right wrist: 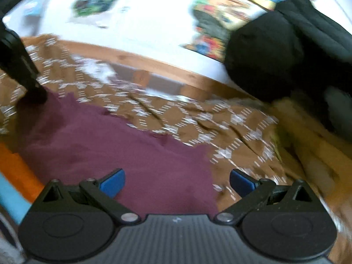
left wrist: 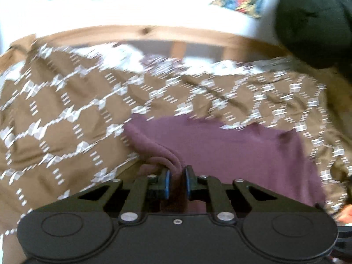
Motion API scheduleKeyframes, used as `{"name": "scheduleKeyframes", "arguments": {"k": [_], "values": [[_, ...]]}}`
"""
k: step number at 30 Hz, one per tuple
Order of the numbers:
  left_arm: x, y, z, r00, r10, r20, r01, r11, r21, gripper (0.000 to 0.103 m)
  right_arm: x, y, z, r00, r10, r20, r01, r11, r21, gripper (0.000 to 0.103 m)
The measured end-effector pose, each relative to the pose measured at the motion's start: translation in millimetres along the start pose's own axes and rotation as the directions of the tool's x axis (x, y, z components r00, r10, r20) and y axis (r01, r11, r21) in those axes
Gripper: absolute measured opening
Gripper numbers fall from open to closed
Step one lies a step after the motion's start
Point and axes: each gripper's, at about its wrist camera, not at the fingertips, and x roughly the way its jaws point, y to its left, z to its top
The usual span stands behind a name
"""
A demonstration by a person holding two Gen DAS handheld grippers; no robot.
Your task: Fold small clothes
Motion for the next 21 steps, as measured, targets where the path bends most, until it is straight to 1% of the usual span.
{"name": "scheduleKeyframes", "arguments": {"k": [2, 4, 6, 8, 9, 11, 14, 15, 17, 19, 21], "values": [[-5, -22, 10, 0.999, -0.045, 0.017, 0.044, 0.998, 0.043, 0.014, 7, -12, -8, 0.999, -0.015, -0.034, 0.018, 0.998, 0.067, 0.103], [-10, -48, 17, 0.996, -0.089, 0.033, 0.085, 0.992, 0.094, 0.014, 14, -23, -12, 0.998, -0.018, -0.058, 0.023, 0.995, 0.097, 0.103], [-14, -76, 20, 0.990, -0.135, 0.038, 0.129, 0.982, 0.137, 0.014, 17, -36, -15, 0.997, -0.061, -0.054, 0.067, 0.992, 0.110, 0.103], [-12, -97, 21, 0.981, -0.193, 0.022, 0.189, 0.972, 0.140, 0.014, 20, -51, -16, 0.994, -0.098, -0.050, 0.103, 0.986, 0.130, 0.103], [-9, -107, 21, 0.975, -0.220, 0.007, 0.217, 0.967, 0.136, 0.008, 22, -57, -16, 0.992, -0.110, -0.054, 0.117, 0.983, 0.144, 0.103], [-3, -125, 18, 0.965, -0.260, -0.026, 0.261, 0.956, 0.132, 0.008, 24, -73, -19, 0.988, -0.136, -0.069, 0.146, 0.973, 0.178, 0.103], [9, -147, 5, 0.959, -0.275, -0.068, 0.283, 0.945, 0.162, 0.008, 26, -95, -27, 0.981, -0.172, -0.091, 0.188, 0.959, 0.214, 0.103], [13, -151, 0, 0.957, -0.276, -0.085, 0.287, 0.943, 0.169, 0.001, 28, -101, -29, 0.978, -0.183, -0.101, 0.201, 0.954, 0.221, 0.103], [19, -158, -12, 0.955, -0.273, -0.116, 0.291, 0.939, 0.183, 0.002, 31, -112, -34, 0.972, -0.202, -0.120, 0.226, 0.943, 0.243, 0.103], [21, -164, -23, 0.958, -0.260, -0.122, 0.282, 0.935, 0.217, 0.002, 33, -120, -36, 0.971, -0.204, -0.125, 0.231, 0.934, 0.272, 0.103], [22, -165, -30, 0.961, -0.250, -0.121, 0.273, 0.930, 0.245, 0.006, 35, -125, -37, 0.973, -0.197, -0.124, 0.225, 0.929, 0.293, 0.103]]}}
